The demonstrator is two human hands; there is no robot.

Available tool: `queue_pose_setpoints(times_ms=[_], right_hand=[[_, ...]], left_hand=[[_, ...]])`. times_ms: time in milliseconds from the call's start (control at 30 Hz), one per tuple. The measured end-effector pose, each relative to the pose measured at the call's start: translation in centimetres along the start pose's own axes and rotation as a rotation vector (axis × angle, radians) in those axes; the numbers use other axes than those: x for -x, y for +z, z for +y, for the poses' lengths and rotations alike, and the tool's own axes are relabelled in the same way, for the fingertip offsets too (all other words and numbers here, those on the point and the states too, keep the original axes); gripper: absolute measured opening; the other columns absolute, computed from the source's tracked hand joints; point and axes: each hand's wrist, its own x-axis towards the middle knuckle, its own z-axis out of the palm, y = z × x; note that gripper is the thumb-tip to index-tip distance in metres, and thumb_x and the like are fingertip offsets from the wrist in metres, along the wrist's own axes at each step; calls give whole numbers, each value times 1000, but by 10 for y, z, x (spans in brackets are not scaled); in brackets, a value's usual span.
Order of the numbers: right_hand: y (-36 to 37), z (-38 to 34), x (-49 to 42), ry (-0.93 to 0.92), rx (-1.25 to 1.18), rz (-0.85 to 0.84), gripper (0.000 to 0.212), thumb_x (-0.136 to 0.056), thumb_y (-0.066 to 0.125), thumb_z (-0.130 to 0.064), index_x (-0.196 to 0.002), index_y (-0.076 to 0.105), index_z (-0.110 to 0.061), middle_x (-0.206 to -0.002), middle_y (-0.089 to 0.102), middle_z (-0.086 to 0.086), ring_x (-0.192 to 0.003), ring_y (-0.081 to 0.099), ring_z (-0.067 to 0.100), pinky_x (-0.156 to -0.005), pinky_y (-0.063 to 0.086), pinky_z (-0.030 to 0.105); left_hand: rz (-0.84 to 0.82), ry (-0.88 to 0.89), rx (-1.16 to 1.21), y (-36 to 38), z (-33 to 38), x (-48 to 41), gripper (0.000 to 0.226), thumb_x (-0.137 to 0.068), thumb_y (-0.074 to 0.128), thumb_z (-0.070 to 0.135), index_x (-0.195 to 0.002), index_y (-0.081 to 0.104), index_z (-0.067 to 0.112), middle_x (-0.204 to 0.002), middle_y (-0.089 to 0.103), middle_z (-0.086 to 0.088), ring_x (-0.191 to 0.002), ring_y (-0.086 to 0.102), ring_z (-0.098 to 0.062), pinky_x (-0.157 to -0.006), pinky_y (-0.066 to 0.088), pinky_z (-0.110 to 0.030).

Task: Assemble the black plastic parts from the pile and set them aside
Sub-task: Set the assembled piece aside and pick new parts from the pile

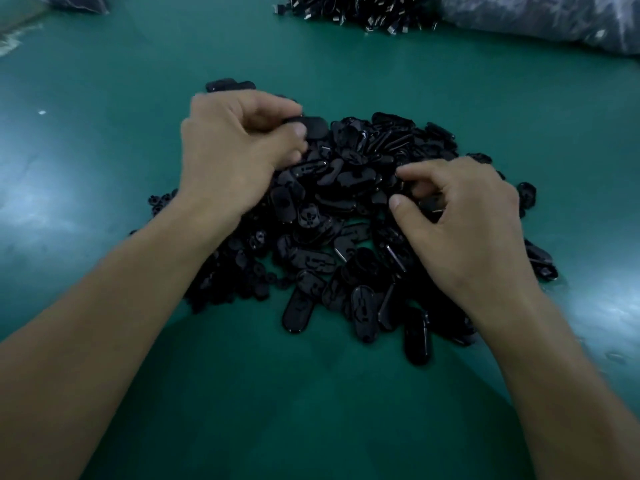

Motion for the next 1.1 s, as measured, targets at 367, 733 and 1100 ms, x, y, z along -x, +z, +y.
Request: queue_pose_setpoints(times_ms=[367, 733, 1100], right_hand=[[-1, -3, 2, 68, 93, -136, 28, -96, 62, -42, -117, 70, -27, -98, 58, -3, -99, 57, 24, -91, 48, 38], [-3, -9, 3, 100, -24, -43, 6, -87, 62, -19, -86, 68, -20, -75, 61, -9, -76, 59, 12, -77, 54, 39], [2, -16, 3, -5, -370, 67, 19, -94, 66, -13, -107, 67, -27, -91, 63, -22, -88, 63, -1, -79, 52, 14]], left_hand=[[170, -97, -196, -7, -22, -70, 16, -79, 83, 14, -77, 69, 19, -68, 72, -4, -59, 71, -13, -63, 59, -25], [134, 1, -579, -4, -35, -83, 14, -82, 81, 32, -87, 70, 25, -74, 62, 10, -73, 62, -5, -69, 45, -14], [-30, 142, -346, 16, 9, -36, 12, -88, 71, 37, -77, 71, 32, -66, 69, 13, -56, 57, 5, -55, 44, -10]])
